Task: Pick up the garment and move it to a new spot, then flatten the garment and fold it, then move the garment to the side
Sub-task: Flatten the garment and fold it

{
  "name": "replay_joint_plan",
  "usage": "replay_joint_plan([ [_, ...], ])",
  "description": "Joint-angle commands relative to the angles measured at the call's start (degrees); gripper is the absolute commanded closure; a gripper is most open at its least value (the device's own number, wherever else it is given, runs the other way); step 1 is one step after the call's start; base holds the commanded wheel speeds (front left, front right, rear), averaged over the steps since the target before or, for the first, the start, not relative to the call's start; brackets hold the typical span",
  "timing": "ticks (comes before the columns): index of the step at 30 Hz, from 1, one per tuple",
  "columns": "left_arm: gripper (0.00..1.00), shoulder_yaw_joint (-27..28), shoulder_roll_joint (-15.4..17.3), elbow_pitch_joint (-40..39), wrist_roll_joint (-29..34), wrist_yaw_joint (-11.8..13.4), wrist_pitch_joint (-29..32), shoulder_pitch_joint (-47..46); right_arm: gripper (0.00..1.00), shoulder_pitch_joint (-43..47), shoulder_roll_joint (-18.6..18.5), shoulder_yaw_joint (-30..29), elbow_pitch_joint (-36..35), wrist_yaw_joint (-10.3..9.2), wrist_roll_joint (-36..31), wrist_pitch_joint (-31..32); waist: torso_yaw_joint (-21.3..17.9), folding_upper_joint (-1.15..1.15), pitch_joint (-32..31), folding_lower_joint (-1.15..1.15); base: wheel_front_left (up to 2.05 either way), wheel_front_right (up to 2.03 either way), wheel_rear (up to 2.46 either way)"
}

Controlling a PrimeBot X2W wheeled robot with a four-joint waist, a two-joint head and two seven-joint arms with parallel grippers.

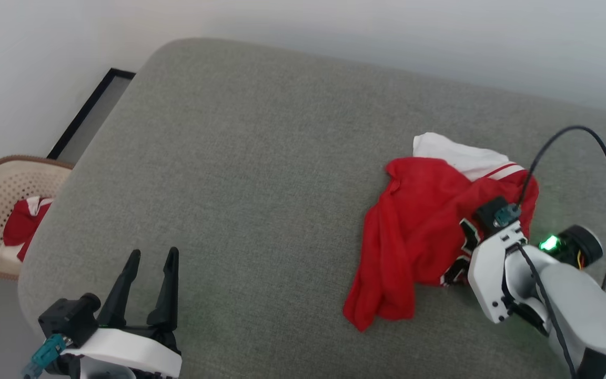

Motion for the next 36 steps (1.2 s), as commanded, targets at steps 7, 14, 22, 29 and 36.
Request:
replay_joint_plan([
  [7,0.0,1.34,-0.19,-0.01,-0.9,-0.12,-0.29,-0.2,1.0,-1.72,-1.82,4.8,-1.68,-0.01,5.89,2.82,-1.0,0.0,0.9,0.0,0.0,0.0,0.0],
  [14,0.0,2.85,0.34,-0.99,-0.65,-0.12,-0.29,1.12,1.0,3.59,-10.68,6.39,-15.54,-0.02,14.61,8.74,-4.21,0.0,0.35,0.0,0.0,0.0,0.0],
  [22,0.0,2.72,0.48,-1.17,-0.89,-0.13,-0.29,1.02,1.0,16.06,-14.78,0.4,-25.72,-0.02,18.48,13.98,-6.59,0.0,0.75,0.0,0.0,0.0,0.0],
  [29,0.0,2.42,0.97,-0.31,-0.99,-0.13,-0.29,0.24,0.0,20.2,-10.74,-5.38,-28.22,-0.02,15.63,13.25,-7.72,0.0,0.48,0.0,0.0,0.0,0.0],
  [36,0.0,2.38,1.25,-0.12,-1.13,-0.13,-0.29,1.02,0.0,21.18,-10.19,-9.97,-35.87,-0.01,15.82,16.18,-8.39,0.0,-0.35,0.0,0.0,0.0,0.0],
])
